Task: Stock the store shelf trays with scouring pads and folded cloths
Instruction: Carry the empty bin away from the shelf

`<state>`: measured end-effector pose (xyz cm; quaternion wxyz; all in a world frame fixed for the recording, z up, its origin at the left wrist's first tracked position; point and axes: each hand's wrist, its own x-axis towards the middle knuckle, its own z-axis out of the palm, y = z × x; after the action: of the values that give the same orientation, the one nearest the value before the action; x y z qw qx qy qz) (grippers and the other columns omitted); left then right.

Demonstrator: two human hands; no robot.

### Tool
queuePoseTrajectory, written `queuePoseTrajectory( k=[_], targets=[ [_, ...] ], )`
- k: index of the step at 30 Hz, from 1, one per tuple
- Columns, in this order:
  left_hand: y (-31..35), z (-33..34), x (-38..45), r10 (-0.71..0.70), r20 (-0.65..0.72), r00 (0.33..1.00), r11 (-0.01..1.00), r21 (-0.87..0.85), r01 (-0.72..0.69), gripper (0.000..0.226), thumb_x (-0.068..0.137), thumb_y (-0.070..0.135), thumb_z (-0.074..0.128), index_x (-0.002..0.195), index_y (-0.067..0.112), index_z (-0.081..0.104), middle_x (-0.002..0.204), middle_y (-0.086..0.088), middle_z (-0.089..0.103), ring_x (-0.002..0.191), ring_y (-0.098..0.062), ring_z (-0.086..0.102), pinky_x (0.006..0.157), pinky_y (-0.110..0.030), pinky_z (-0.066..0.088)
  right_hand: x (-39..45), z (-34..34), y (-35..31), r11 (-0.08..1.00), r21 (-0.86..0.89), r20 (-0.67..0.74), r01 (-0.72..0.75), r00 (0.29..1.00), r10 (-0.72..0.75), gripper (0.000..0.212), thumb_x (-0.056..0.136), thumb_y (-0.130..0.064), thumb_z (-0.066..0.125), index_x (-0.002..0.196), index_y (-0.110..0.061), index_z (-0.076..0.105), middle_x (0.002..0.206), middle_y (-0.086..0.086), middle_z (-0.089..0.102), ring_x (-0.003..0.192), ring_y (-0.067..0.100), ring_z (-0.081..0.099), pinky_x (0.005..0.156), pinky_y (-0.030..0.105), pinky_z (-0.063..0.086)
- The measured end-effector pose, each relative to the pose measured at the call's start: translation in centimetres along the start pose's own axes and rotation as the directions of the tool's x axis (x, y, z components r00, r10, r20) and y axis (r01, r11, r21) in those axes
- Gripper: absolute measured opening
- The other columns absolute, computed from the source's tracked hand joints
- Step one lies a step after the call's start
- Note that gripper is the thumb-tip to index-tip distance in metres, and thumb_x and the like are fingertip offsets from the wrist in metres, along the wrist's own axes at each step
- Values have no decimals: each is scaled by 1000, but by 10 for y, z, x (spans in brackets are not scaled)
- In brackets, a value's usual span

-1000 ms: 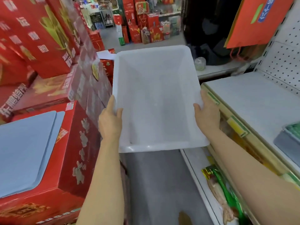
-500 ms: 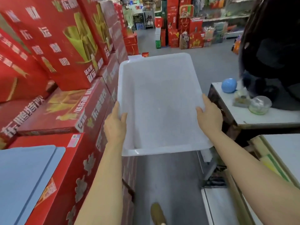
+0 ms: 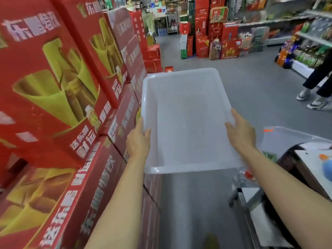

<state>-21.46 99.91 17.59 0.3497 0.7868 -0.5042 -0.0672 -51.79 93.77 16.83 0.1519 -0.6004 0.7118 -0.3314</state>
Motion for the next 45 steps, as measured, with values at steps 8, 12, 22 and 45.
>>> queuePoseTrajectory(
  k=[8,12,22,45],
  targets=[
    [24,105,190,-73,36,997,997,-1,73,57,97,31,55,149,32,33,121,-13,65,106,-33,62,88,-40,48,209,87,-20,994,94,38,53,998,-57,56,90,-23,60,143,-20,42,131,17,57,118,34,54,101,41,42],
    [44,147,265,-128,9,992,991,-51,128,56,97,28,56,149,28,35,128,-11,62,113,-31,59,93,-35,44,308,116,-38,996,59,74,73,994,-78,56,89,-24,59,143,-24,42,128,16,60,115,35,56,97,41,44],
    [43,257,447,-216,-57,975,974,-77,211,59,94,29,58,149,28,35,134,-7,60,119,-31,57,100,-41,45,520,223,-82,964,60,116,260,957,-266,61,76,-29,54,136,-23,51,117,14,67,101,37,63,84,41,50],
    [54,446,727,-693,-302,654,719,-225,658,67,86,17,60,143,43,39,111,4,69,84,-20,64,76,-35,55,925,505,-203,815,175,534,552,643,-550,60,84,-15,64,141,-20,46,117,17,65,104,36,62,87,44,50]
  ],
)
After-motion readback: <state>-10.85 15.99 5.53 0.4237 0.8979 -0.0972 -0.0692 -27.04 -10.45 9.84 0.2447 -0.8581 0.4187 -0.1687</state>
